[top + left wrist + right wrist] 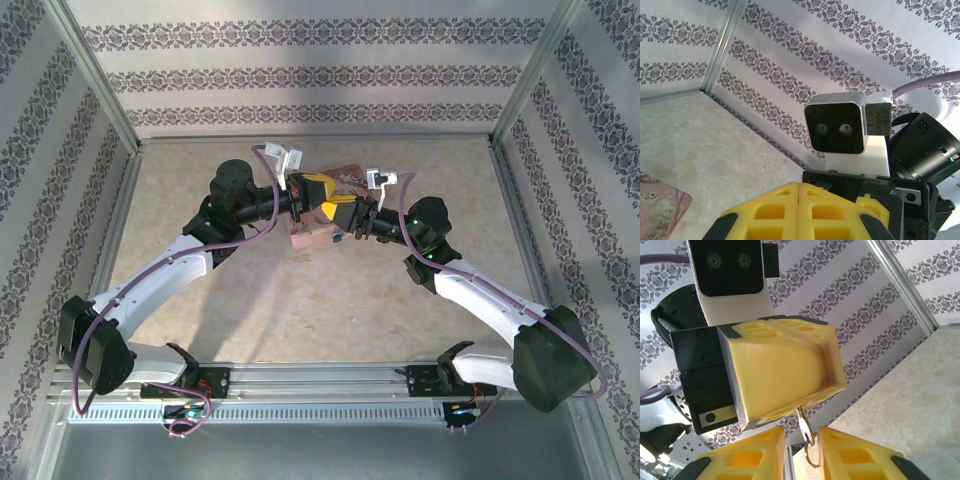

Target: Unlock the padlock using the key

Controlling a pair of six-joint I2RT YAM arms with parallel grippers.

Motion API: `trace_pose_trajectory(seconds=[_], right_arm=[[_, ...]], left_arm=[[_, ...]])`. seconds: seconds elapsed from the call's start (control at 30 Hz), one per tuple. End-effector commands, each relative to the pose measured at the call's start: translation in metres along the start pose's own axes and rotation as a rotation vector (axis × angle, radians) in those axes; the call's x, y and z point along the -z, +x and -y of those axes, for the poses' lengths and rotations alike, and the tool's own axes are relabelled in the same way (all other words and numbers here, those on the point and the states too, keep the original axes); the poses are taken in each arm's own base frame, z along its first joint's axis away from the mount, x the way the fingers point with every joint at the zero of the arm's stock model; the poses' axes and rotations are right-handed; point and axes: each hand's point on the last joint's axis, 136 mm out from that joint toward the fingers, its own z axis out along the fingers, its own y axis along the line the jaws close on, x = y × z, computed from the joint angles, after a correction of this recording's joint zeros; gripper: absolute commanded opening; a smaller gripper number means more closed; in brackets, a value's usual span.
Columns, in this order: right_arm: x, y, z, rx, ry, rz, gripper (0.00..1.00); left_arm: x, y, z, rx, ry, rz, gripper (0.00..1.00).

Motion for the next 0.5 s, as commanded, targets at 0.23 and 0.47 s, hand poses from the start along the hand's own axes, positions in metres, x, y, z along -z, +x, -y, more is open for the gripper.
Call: trace_pose_trajectory(seconds=[0.23,0.47], right_arm=[[-0.0071,-0.011,-0.0118,0.032,-0.037,0.028,0.13],[-0.0066,-0.0074,-0.0114,0.037,-0.035,0.019,0.0]], left_arm=[[0.0047,-0.0072,0.0207,-0.034,0.063,0.033,0.0],[0.0065,-0.0099,0.0183,-0.033,0.037,0.041,0.11]])
